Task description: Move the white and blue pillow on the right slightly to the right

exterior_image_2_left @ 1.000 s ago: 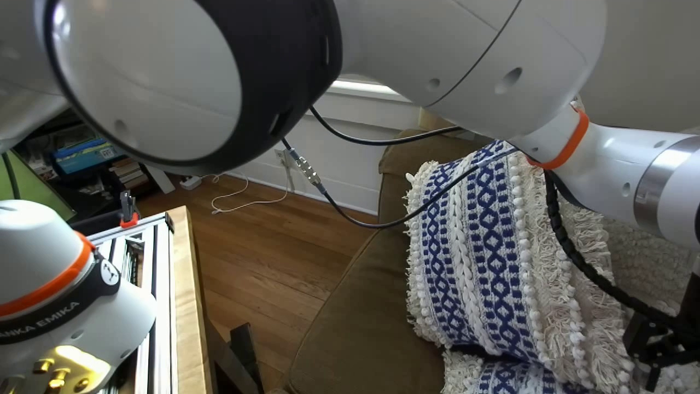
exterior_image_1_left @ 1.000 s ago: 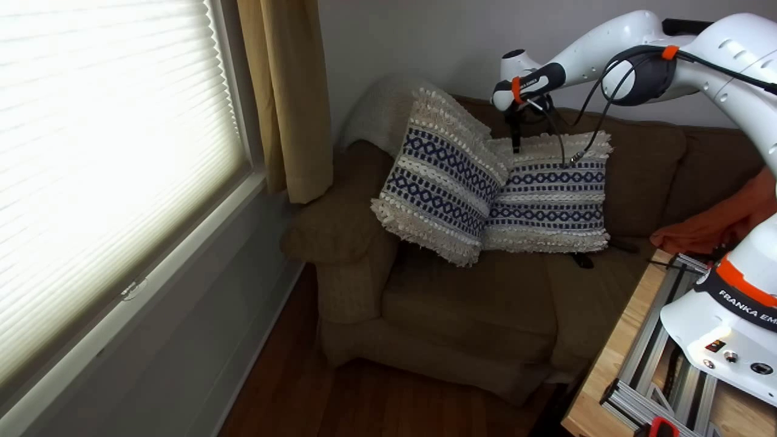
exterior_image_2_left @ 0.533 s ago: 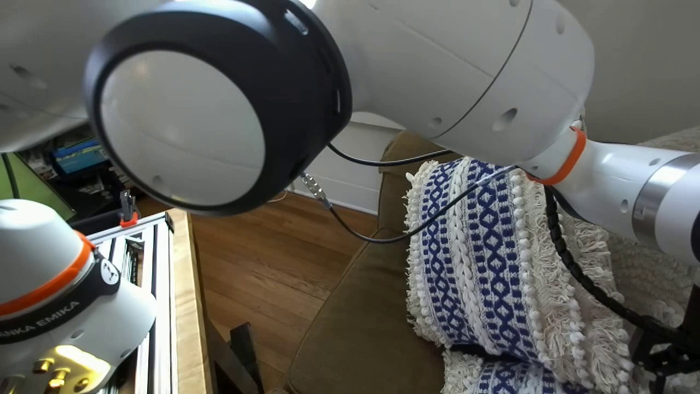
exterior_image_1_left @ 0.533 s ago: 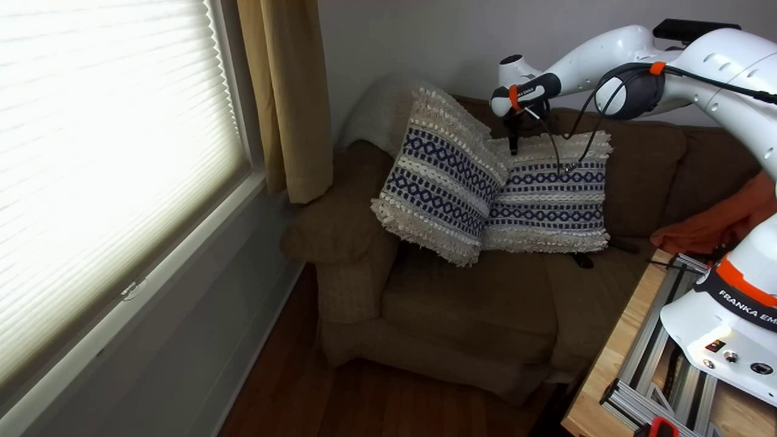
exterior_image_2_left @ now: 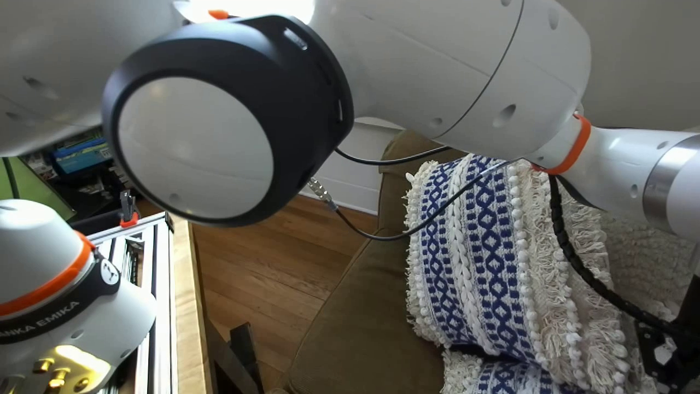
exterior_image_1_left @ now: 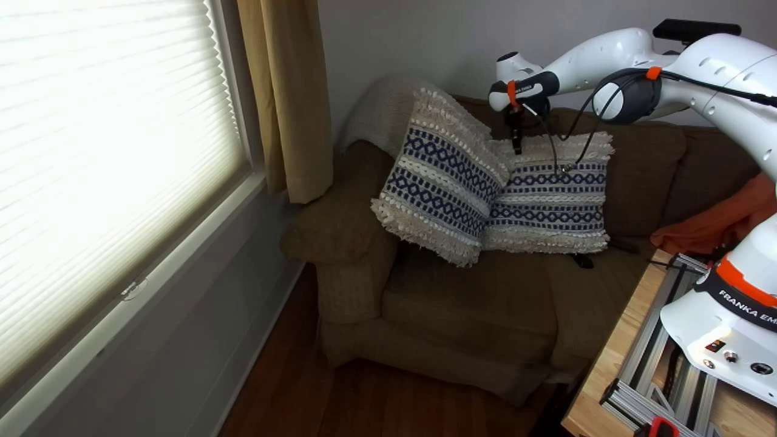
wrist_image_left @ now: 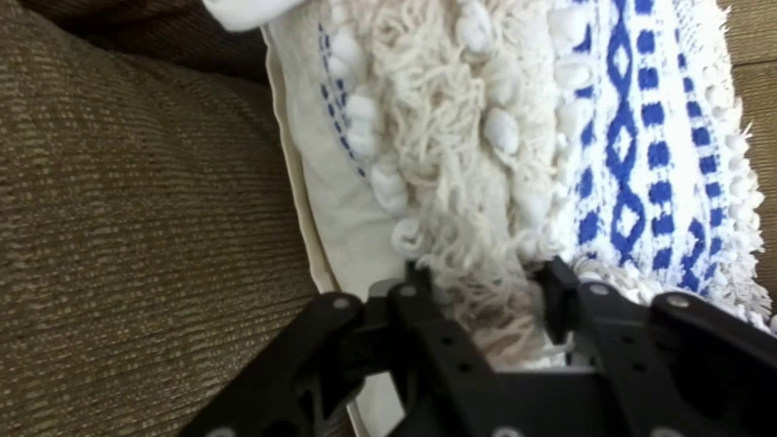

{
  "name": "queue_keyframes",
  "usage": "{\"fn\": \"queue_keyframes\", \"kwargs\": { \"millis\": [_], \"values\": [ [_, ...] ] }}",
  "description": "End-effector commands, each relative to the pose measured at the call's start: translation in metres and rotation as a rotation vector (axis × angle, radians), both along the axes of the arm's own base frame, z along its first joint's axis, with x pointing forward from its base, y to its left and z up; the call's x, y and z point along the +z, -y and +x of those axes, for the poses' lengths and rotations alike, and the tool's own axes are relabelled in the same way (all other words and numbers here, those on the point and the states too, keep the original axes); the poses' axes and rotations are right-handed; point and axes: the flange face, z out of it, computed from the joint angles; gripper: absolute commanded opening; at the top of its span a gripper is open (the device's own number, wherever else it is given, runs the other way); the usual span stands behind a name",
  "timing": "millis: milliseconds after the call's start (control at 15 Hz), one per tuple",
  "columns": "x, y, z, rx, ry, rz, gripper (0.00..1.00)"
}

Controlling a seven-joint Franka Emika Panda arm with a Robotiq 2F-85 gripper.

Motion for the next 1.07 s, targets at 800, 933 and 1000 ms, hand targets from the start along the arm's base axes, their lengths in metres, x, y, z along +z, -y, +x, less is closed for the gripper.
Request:
{"fn": "queue_keyframes", "kwargs": {
  "millis": [800, 933, 1000],
  "values": [
    [0.033, 0.101, -0.084, -0.400, -0.138, -0.226, 0.04],
    [0.040, 0.117, -0.098, -0.450, -0.155, -0.271, 0.04],
    [0.044, 0.123, -0.106, -0.470, -0.175, -0.297, 0.04]
  ]
}}
